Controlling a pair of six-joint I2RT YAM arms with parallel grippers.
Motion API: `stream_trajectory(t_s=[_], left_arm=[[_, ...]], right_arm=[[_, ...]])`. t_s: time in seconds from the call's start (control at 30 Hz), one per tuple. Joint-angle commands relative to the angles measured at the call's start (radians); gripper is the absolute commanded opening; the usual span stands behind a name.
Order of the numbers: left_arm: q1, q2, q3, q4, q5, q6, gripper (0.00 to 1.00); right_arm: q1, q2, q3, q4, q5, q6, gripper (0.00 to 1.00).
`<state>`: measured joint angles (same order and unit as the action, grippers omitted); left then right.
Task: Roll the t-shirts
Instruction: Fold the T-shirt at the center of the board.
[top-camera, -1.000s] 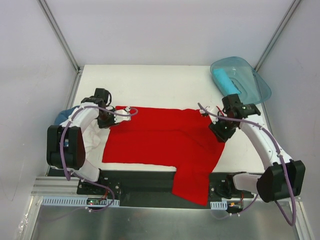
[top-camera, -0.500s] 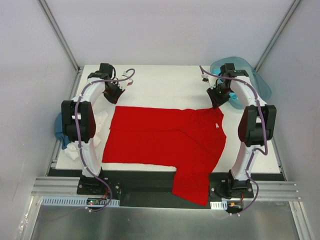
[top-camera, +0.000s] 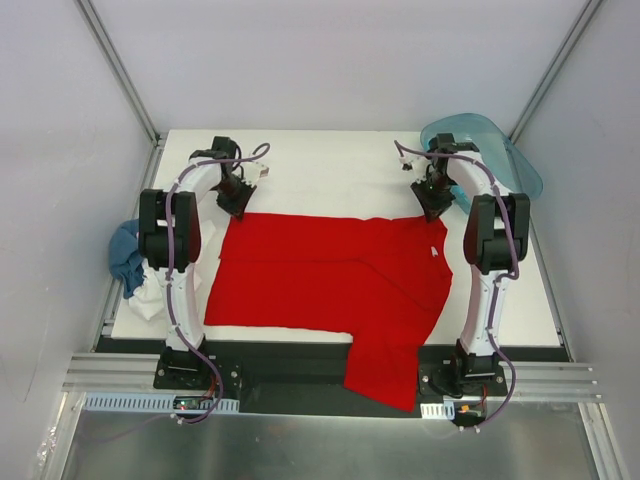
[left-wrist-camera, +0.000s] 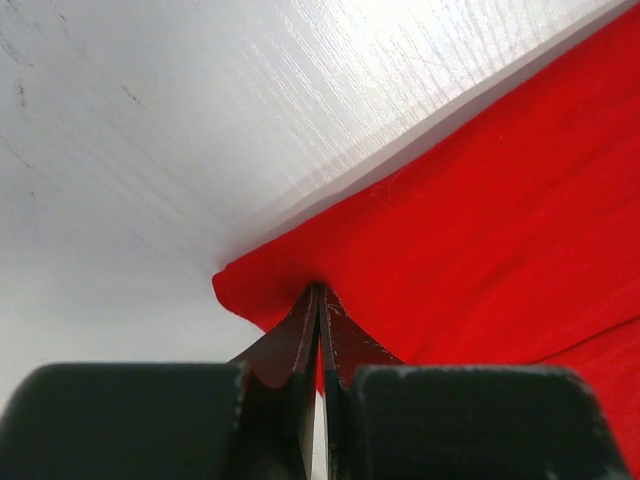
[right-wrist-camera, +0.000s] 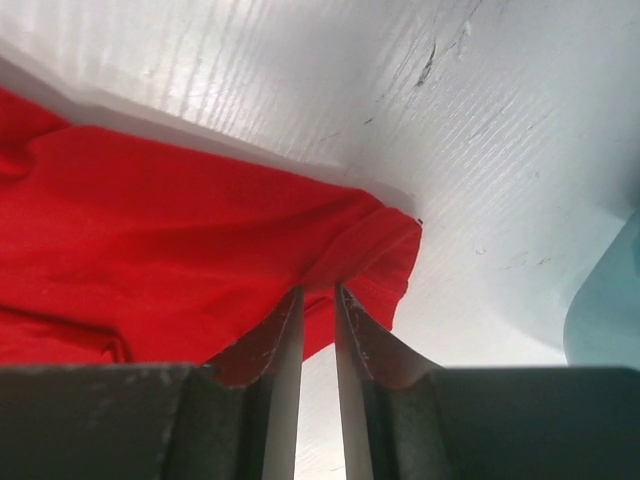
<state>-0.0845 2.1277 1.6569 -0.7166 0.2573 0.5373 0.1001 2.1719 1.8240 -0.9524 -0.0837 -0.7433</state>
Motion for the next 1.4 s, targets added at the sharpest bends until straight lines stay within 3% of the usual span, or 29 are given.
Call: stream_trajectory(t_s=[0.0, 0.23, 0.33, 0.5, 0.67, 0.7, 0.73, 0.83, 1.07, 1.37], left_arm=[[-0.004, 0.017, 0.037, -0.029, 0.0, -0.054, 0.0], [-0.004, 0.04, 0.041, -0.03, -0.013, -0.069, 0.0], [-0.004, 0.041, 0.038, -0.03, -0.021, -0.071, 0.0], [-0.003, 0.028, 0.011, -0.03, -0.073, -0.097, 0.0], [-0.003, -0.015, -0.074, -0.03, -0.082, -0.108, 0.0], [-0.003, -0.02, -0.083, -0.032, -0.079, -0.112, 0.0], [-0.003, -0.022, -0.091, -0.03, -0.081, -0.114, 0.0], [-0.004, -0.026, -0.105, -0.03, -0.079, -0.119, 0.0], [-0.004, -0.031, -0.097, -0.03, -0.073, -0.117, 0.0], [-0.006, -0.025, -0.098, -0.03, -0.075, -0.12, 0.0]], right_arm=[[0.024, 0.026, 0.041, 0.013, 0.106, 0.044, 0.19], [0.033, 0.069, 0.083, 0.033, 0.203, 0.047, 0.11], [0.03, 0.075, 0.083, 0.033, 0.206, 0.044, 0.01], [0.006, 0.054, 0.081, 0.03, 0.205, 0.044, 0.0], [0.01, 0.002, 0.087, 0.032, 0.162, 0.036, 0.05], [0.019, -0.007, 0.101, 0.033, 0.162, 0.035, 0.1], [0.044, -0.009, 0.109, 0.033, 0.165, 0.035, 0.21], [0.084, 0.011, 0.158, 0.037, 0.173, 0.053, 0.36], [0.122, 0.077, 0.201, 0.037, 0.225, 0.061, 0.36], [0.122, 0.097, 0.164, -0.003, 0.321, 0.004, 0.22]])
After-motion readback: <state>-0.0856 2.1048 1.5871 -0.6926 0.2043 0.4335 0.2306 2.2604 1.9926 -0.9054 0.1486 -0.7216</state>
